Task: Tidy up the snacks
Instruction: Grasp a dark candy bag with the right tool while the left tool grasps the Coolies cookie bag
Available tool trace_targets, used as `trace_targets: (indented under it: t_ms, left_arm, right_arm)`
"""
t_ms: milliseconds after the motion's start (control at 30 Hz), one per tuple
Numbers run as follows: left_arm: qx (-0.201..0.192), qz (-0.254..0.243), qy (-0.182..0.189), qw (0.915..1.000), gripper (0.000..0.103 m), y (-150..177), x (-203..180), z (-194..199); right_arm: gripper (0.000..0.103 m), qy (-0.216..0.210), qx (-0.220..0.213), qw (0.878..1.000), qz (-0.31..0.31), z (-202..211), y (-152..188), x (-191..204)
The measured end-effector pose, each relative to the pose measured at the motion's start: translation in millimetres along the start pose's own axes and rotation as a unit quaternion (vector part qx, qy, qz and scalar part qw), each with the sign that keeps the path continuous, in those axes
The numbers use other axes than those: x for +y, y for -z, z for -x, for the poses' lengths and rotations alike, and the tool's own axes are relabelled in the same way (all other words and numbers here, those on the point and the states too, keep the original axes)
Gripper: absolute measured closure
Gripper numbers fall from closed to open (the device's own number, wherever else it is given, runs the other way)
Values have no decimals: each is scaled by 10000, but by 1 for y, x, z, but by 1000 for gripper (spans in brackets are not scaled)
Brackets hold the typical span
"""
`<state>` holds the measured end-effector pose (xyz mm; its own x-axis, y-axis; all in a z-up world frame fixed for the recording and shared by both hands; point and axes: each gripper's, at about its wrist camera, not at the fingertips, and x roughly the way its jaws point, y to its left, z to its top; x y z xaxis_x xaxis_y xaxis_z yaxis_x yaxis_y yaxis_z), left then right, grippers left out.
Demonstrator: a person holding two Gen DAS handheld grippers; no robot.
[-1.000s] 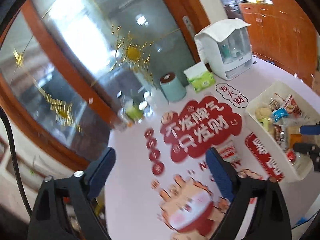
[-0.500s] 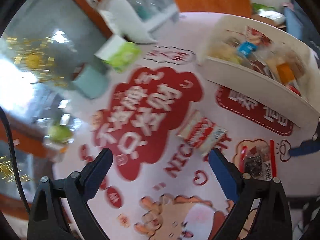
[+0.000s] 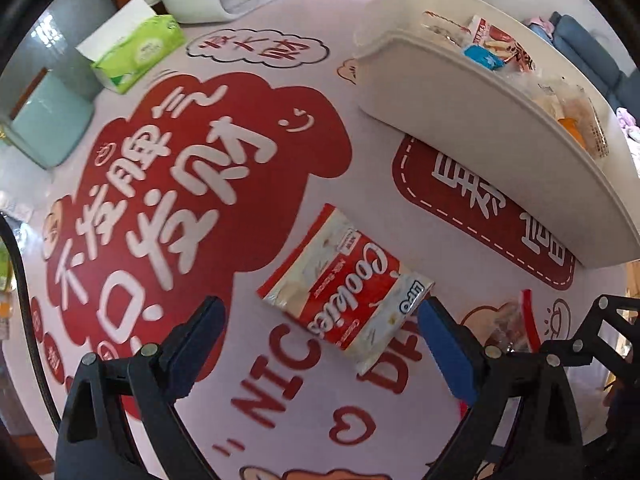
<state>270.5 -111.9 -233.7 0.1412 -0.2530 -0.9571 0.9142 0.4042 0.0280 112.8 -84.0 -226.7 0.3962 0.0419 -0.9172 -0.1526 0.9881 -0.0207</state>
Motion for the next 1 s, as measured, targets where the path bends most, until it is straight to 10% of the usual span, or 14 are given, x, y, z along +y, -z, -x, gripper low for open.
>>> trace_targets:
  t_ms: [733, 1000]
  left_arm:
    - [-198, 218, 366, 9989, 9, -11, 3, -29]
    - [-346, 201, 212, 9990, 39, 3, -7, -15]
  right_arm:
    - [37, -96, 152, 9998, -50, -16, 7, -15]
    - [37, 418, 2, 9983, 407, -10, 7, 2]
